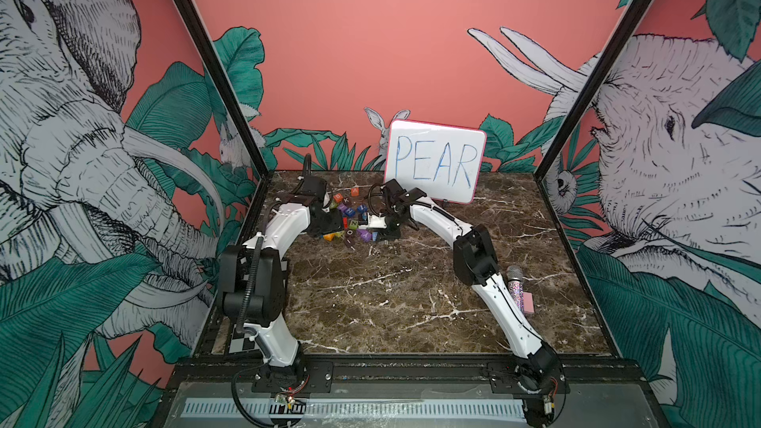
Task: Spell the uppercase word “pear” with letter blocks
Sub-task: Pick up the letter block from the center of the board.
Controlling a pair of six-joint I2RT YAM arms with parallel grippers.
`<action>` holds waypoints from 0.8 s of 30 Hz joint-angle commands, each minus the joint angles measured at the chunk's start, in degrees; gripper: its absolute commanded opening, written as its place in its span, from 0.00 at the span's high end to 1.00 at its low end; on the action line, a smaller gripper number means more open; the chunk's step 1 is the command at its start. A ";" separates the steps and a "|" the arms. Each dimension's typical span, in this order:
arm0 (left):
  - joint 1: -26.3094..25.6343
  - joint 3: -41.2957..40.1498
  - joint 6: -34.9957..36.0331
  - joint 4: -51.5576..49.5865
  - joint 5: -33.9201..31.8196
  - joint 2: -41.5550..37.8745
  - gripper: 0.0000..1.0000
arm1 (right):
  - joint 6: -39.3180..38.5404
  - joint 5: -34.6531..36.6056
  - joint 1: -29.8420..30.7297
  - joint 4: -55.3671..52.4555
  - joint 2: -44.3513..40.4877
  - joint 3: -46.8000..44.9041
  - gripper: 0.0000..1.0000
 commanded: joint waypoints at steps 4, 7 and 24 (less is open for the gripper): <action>0.42 -0.99 0.41 -0.69 -0.98 -3.22 0.35 | -0.24 -1.42 0.54 -2.84 1.26 1.58 0.70; 0.47 -0.91 0.30 -0.72 -1.11 -3.59 0.35 | 1.28 -2.87 0.78 -3.63 0.10 1.29 0.76; -3.05 -4.59 -2.33 2.38 0.80 -7.78 0.35 | 43.38 24.42 1.23 27.29 -32.59 -41.16 0.98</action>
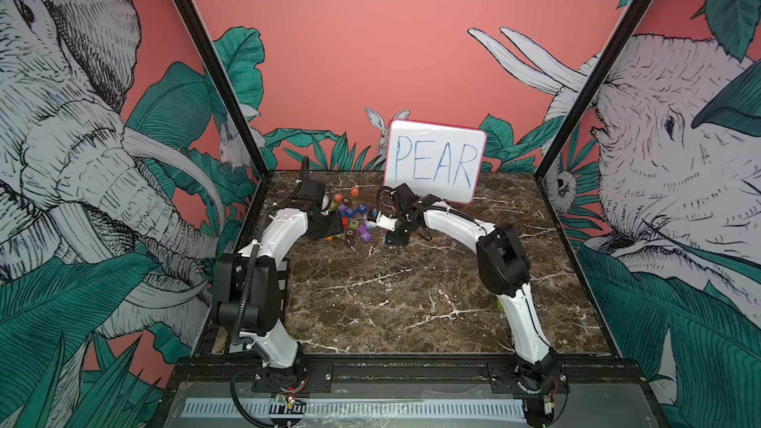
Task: Spell the uppercase word “pear” with letter blocks
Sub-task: Pick up the letter block from the center of the board, then place the letter block at the center of the board.
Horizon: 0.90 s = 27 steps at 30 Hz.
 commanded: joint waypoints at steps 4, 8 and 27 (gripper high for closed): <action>-4.88 -0.89 -2.09 2.98 0.02 -2.80 0.34 | 31.74 25.13 -0.54 9.12 -9.70 -9.45 1.00; -6.68 -0.95 -3.84 6.06 1.75 -0.69 0.31 | 49.24 27.18 -1.48 13.83 -13.41 -17.95 1.00; -8.44 -0.66 -7.00 12.17 4.61 3.36 0.01 | 66.89 30.54 -4.12 6.95 1.72 -4.60 1.00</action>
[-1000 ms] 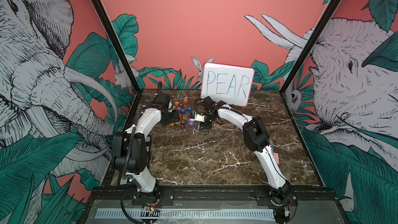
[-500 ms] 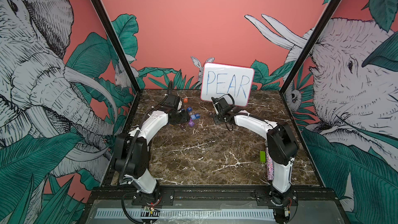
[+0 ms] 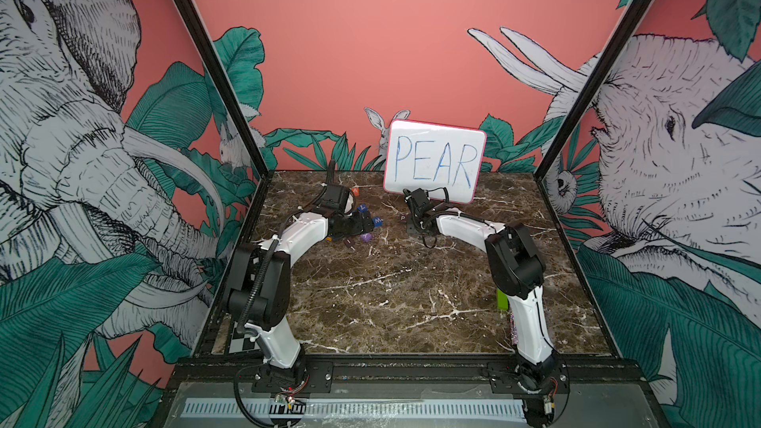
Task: Spell the uppercase word “pear” with letter blocks
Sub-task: Place the letter block at the center of the board.
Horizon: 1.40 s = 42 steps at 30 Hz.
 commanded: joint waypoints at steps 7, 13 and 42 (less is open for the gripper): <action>-0.20 1.75 1.50 -1.26 -1.40 -0.86 0.01 | 2.65 4.94 -0.41 -5.86 5.00 7.67 1.00; -0.21 2.02 1.13 -1.33 -0.66 0.06 0.01 | 3.87 3.47 -0.42 -5.93 7.23 9.41 1.00; -0.03 1.85 2.63 -2.86 -2.77 -0.96 0.01 | 5.06 4.26 -0.55 -6.49 10.64 13.43 0.87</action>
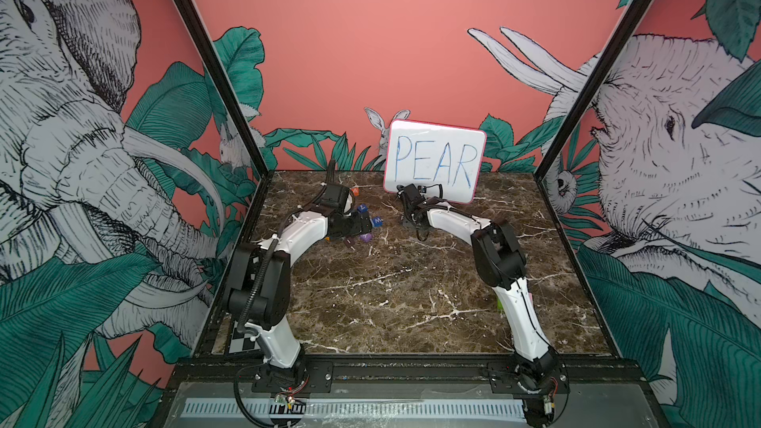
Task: Spell the uppercase word “pear” with letter blocks
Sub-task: Place the letter block at the center of the board.
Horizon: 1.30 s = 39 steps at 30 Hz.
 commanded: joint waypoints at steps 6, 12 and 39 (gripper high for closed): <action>-0.02 1.05 0.01 -0.99 -0.80 -1.32 0.01 | 1.33 0.66 -0.11 -1.00 1.50 1.39 0.84; -0.02 0.91 0.12 -0.94 -0.89 -1.43 0.01 | 1.25 0.54 -0.16 -0.99 1.25 1.24 0.80; 0.02 0.89 -0.01 -0.78 -1.28 -2.11 0.01 | 1.07 -0.44 -0.11 -0.57 -1.20 0.86 0.59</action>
